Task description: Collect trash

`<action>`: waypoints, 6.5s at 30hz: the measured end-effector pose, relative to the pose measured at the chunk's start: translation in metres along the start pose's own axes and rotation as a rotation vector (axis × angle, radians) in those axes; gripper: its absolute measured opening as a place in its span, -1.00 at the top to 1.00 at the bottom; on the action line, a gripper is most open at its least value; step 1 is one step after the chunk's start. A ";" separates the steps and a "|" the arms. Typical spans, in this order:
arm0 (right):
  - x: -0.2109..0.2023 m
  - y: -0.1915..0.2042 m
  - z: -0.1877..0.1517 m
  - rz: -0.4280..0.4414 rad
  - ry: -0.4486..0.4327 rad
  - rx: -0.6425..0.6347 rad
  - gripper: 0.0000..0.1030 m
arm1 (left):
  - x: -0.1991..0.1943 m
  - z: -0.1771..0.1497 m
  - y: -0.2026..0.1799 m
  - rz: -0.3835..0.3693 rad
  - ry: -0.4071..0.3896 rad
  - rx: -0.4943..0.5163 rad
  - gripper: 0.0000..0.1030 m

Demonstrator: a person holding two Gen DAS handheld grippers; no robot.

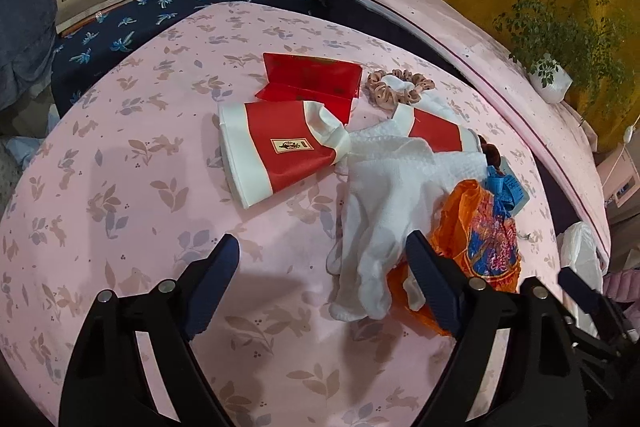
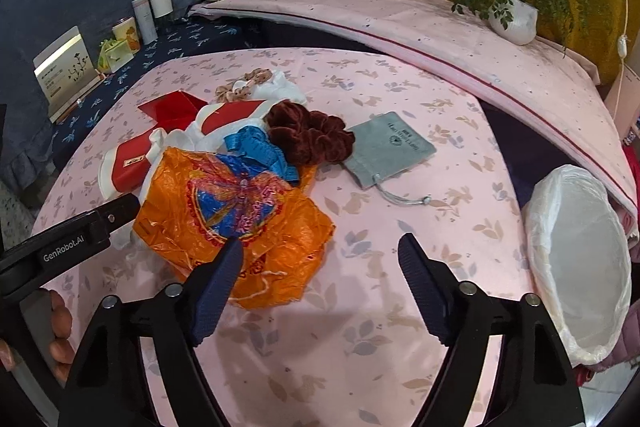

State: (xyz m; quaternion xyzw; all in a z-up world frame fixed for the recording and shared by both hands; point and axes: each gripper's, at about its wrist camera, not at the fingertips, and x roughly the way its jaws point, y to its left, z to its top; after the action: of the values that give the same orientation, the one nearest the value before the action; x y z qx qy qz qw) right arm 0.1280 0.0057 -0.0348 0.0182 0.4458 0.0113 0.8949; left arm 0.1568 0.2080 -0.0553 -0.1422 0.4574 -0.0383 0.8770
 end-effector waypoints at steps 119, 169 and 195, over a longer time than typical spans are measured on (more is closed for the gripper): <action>-0.079 -0.144 -0.028 -0.159 -0.158 0.256 0.08 | -0.029 -0.045 -0.186 -0.072 -0.055 0.271 -0.53; 0.023 0.014 0.025 0.120 -0.047 0.039 -0.10 | 0.021 0.039 0.042 0.102 -0.033 -0.113 -0.43; -0.015 -0.012 0.027 0.128 -0.136 0.066 0.73 | -0.025 0.038 -0.022 -0.009 -0.105 -0.005 0.96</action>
State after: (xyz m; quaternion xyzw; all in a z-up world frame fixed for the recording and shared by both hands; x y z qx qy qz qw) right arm 0.1406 -0.0073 -0.0069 0.0769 0.3822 0.0527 0.9194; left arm 0.1743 0.2002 -0.0091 -0.1483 0.4104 -0.0336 0.8991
